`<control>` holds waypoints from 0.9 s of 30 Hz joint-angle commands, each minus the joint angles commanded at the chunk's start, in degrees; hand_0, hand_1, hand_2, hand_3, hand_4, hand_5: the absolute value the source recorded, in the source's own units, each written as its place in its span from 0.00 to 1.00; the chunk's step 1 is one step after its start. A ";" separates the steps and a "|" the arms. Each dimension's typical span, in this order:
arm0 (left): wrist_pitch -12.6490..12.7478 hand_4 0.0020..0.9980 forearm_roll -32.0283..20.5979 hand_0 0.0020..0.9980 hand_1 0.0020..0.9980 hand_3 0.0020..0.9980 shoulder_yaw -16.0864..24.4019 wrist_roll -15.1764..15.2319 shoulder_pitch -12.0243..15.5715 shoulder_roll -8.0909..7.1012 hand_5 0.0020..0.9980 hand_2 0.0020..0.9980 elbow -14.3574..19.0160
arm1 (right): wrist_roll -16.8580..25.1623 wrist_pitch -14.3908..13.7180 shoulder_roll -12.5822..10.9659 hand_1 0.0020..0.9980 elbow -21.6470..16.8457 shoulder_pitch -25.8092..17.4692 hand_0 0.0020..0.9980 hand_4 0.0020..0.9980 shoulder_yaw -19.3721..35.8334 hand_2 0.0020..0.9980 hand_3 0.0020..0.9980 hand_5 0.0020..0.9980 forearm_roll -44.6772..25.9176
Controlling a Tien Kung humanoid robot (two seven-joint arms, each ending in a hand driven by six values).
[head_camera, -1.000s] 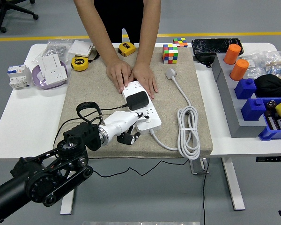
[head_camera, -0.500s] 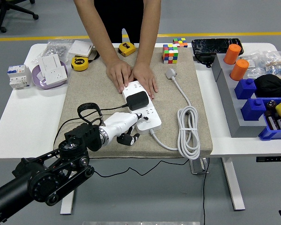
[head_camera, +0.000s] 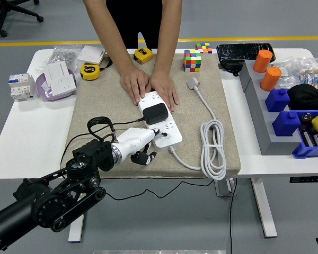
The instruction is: Pick up the plug,place it near the board,insert it into the board,press the button
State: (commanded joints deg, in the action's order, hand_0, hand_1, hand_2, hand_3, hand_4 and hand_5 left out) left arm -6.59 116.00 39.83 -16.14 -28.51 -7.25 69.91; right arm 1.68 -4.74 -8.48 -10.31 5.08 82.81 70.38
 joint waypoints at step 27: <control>0.24 0.54 -0.31 0.10 0.04 0.88 -0.67 0.22 -1.13 -0.22 0.00 0.16 0.95 | 0.01 -0.03 -0.09 0.74 0.00 0.12 0.76 1.00 0.18 0.72 0.78 0.97 0.03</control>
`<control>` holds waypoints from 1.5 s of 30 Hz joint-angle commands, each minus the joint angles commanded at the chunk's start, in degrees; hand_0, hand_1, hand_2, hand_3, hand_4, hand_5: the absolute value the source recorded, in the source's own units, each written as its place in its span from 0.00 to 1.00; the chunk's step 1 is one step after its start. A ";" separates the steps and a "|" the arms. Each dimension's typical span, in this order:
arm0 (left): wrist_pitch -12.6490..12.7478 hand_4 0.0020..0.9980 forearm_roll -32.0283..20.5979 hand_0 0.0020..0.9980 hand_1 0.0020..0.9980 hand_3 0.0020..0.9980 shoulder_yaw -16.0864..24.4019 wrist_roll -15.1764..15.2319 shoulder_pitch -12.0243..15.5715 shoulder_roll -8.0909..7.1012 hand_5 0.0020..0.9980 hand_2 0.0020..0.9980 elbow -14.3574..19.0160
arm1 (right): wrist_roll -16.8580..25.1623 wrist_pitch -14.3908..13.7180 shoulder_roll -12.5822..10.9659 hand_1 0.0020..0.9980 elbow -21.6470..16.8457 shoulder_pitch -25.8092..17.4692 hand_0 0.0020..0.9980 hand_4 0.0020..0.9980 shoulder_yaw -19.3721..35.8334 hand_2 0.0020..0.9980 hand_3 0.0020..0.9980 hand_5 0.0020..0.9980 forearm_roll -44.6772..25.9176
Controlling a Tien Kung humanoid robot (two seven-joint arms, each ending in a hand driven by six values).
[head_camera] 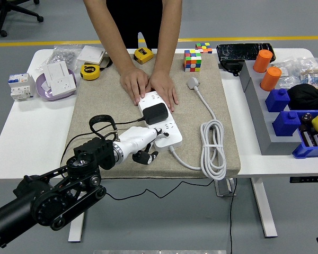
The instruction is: Pick up the plug,place it near the board,insert it into the board,press the button
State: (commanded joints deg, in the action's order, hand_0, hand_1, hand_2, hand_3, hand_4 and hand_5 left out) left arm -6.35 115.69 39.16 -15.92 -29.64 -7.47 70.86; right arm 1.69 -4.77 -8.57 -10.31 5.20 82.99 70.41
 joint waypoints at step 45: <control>-1.22 0.54 -3.30 0.10 0.04 0.86 -4.56 -0.16 -3.69 -2.30 0.00 0.16 -1.24 | -0.21 -0.21 -1.05 0.74 0.00 -0.25 0.76 1.00 1.13 0.72 0.78 0.97 0.49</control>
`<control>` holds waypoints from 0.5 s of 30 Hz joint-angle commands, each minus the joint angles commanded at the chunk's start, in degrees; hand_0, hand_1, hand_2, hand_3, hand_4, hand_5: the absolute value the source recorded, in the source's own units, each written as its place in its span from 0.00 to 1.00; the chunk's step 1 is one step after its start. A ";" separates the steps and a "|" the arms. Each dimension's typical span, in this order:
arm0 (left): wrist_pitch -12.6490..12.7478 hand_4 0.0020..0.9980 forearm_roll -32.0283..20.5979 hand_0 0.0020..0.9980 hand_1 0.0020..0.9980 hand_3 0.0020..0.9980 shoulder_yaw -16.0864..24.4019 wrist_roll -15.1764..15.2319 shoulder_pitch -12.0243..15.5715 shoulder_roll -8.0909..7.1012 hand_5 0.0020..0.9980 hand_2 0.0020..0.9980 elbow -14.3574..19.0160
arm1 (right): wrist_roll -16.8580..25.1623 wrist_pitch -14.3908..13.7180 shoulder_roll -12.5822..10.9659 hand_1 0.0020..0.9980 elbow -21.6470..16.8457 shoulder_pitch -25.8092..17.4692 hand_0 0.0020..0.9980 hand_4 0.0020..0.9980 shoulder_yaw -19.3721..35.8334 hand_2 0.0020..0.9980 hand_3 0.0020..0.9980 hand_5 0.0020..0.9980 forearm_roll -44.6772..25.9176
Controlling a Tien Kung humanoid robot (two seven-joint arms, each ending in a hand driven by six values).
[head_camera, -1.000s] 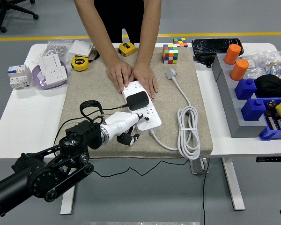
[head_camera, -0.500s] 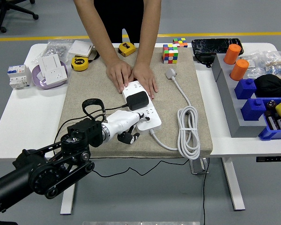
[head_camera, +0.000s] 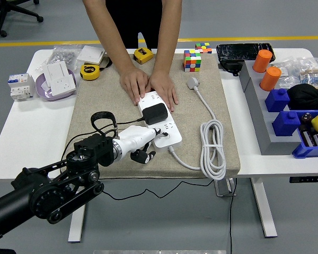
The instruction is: Pick up the plug,place it near the board,insert it into the board,press the button
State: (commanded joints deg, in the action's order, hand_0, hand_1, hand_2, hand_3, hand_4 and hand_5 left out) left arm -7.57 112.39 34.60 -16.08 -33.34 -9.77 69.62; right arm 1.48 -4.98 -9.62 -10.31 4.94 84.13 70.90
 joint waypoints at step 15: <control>-0.60 0.54 -0.66 0.10 0.04 0.86 -0.70 -0.12 -0.54 0.00 0.00 0.16 0.26 | 0.02 -0.03 -0.39 0.74 0.00 0.28 0.76 1.00 0.07 0.72 0.78 0.98 -0.05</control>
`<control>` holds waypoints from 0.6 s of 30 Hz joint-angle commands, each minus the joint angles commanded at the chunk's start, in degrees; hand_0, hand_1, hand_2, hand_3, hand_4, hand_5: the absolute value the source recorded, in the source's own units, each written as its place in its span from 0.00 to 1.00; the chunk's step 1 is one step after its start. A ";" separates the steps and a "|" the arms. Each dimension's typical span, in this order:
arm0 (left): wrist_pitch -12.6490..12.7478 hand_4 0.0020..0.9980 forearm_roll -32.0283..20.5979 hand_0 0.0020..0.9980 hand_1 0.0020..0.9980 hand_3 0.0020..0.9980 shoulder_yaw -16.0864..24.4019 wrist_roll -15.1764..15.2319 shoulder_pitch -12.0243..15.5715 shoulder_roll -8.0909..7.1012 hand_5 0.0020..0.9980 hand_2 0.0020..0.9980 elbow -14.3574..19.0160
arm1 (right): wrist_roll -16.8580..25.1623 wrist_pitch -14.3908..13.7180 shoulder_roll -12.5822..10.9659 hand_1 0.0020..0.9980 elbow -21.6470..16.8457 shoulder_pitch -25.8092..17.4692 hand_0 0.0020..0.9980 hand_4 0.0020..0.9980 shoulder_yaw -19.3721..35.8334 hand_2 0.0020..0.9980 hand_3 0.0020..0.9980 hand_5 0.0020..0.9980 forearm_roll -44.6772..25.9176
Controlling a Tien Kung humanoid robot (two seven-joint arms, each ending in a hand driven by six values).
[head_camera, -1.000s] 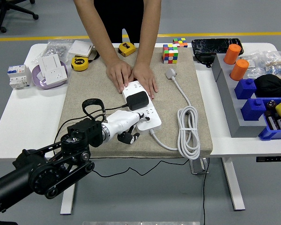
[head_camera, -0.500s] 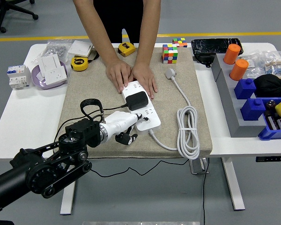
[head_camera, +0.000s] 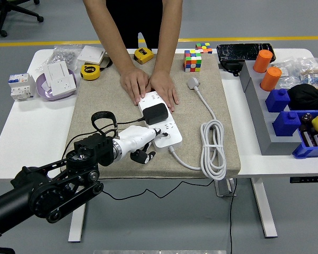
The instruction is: Pick up the plug,place it near the board,insert it into the board,press the button
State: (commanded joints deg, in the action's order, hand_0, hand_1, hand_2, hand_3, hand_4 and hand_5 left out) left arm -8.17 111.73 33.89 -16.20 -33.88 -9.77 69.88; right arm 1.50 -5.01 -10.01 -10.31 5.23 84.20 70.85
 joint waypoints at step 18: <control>-2.21 0.53 -5.26 0.10 0.04 0.84 -0.18 0.42 -0.31 0.18 0.00 0.16 -0.25 | 0.08 -0.06 -0.26 0.74 0.00 0.51 0.76 1.00 0.19 0.72 0.78 0.98 0.02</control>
State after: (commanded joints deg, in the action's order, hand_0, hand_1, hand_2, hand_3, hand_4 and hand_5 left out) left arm -10.38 106.47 33.71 -15.79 -34.19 -9.59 69.63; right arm 1.58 -5.07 -10.26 -10.31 5.74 84.39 70.87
